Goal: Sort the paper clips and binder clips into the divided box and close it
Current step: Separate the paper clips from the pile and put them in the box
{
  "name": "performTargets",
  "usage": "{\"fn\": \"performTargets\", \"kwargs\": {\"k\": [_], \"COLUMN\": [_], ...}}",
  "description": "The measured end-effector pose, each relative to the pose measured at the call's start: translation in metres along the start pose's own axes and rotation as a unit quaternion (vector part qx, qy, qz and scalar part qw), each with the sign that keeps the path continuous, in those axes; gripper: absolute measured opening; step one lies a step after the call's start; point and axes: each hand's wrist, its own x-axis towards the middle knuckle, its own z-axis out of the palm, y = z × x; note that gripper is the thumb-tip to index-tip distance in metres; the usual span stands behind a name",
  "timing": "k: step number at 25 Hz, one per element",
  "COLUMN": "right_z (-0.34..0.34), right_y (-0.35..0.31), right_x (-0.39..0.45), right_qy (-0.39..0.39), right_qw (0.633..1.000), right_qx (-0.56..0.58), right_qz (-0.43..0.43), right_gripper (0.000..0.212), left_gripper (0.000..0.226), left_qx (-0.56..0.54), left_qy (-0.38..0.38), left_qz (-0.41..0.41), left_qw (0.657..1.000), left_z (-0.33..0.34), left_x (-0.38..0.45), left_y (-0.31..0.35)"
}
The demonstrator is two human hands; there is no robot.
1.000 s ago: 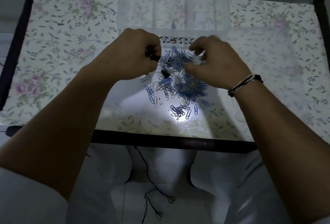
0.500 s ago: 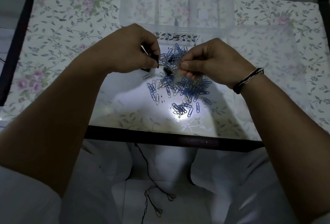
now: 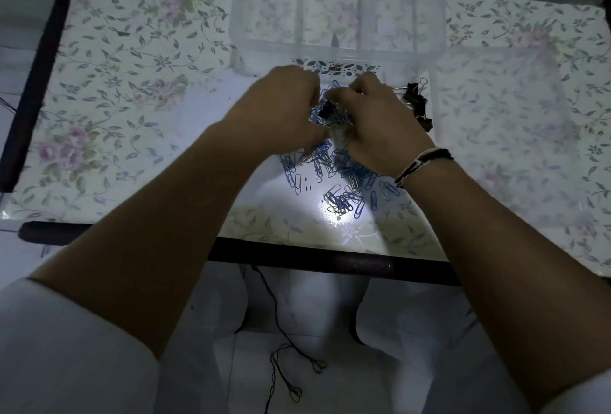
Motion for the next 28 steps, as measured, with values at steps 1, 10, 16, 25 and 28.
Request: {"fn": "performTargets", "kwargs": {"k": [1,10,16,25,28], "right_z": [0.004,-0.012,-0.002,-0.04,-0.04], "right_y": [0.001,0.009,-0.001,0.004,0.008], "right_x": [0.002,0.009,0.007,0.001,0.002], "right_qy": [-0.021,-0.073,-0.039,-0.061,-0.035], "right_qw": [1.0,0.997,0.999,0.97,0.967], "right_qx": [-0.016,-0.035,-0.035,0.214,0.228], "right_qz": [0.0,0.01,-0.008,0.102,0.112], "right_gripper": [0.051,0.039,0.013,0.039,0.041], "left_gripper": [0.04,0.019,0.02,0.04,0.043], "left_qx": [0.003,0.006,-0.002,-0.065,-0.073], "left_qy": [-0.007,-0.026,-0.033,-0.058,-0.074], "left_qz": [-0.001,-0.016,-0.027,-0.05,-0.055], "left_qw": [1.0,1.0,0.999,0.995,0.993], "left_z": [0.007,0.017,0.012,-0.01,-0.011], "left_x": [0.001,0.005,0.004,-0.001,-0.002], "left_y": [0.004,0.001,0.001,-0.002,-0.002]}}
